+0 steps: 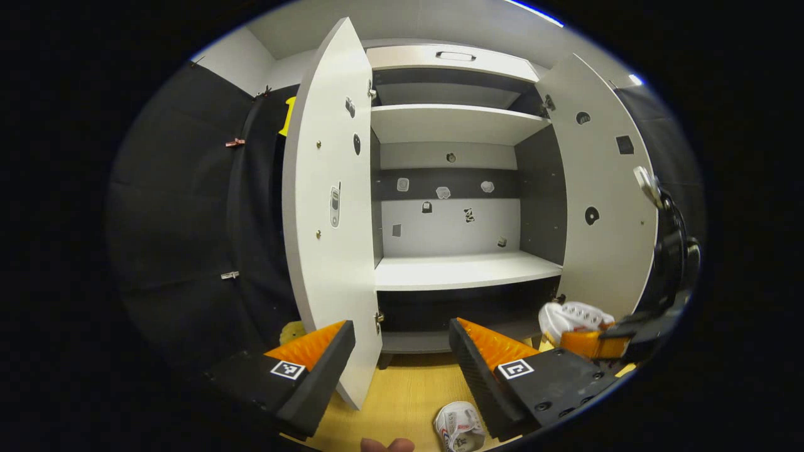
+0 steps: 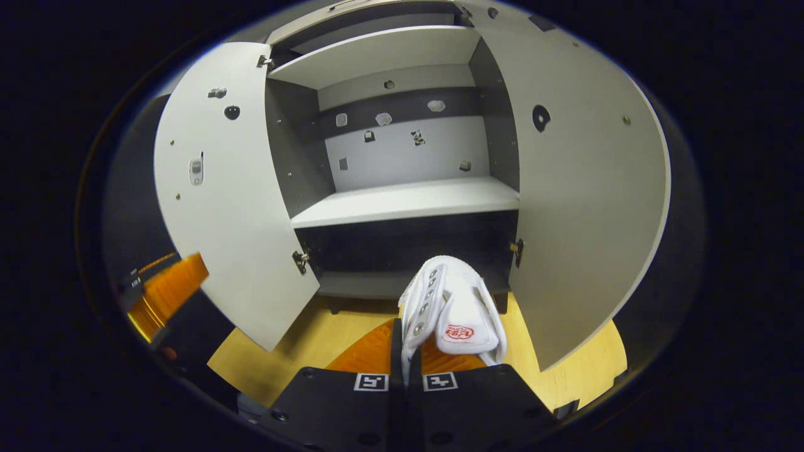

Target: Grab one shoe with the right hand and put it into the shoe cabinet, grab the other shoe with the left hand and put it into the shoe cabinet; then close the right door with the right hand and the left door with the left hand.

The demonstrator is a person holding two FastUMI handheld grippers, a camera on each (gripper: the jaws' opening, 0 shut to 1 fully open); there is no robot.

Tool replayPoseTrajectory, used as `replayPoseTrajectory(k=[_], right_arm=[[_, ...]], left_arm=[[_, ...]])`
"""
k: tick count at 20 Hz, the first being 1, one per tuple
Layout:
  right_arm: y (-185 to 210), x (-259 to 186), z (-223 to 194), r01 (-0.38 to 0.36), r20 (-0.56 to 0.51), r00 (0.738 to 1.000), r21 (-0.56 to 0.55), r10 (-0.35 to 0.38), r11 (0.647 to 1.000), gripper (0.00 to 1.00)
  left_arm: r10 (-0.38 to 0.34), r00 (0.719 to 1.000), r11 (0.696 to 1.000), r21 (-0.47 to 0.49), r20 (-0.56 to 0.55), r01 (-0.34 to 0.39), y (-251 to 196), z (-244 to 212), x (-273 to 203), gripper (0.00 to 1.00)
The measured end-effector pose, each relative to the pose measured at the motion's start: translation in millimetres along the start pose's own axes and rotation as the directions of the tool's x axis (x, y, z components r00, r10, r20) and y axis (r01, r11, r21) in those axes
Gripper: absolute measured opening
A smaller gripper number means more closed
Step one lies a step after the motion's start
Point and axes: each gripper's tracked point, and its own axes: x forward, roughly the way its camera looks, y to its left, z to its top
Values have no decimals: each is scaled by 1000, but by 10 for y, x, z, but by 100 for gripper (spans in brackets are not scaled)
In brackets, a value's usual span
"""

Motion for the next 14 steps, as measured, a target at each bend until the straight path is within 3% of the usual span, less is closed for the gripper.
replayPoseTrajectory(k=[9, 14], right_arm=[[-52, 835, 1345, 32, 37, 999, -70, -29, 997, 5], [-108, 1573, 1738, 50, 27, 999, -128, -47, 991, 5]], left_arm=[[-53, 998, 998, -14, 14, 54, -171, 13, 119, 95], [-60, 998, 998, -29, 7, 60, -186, -32, 188, 95]])
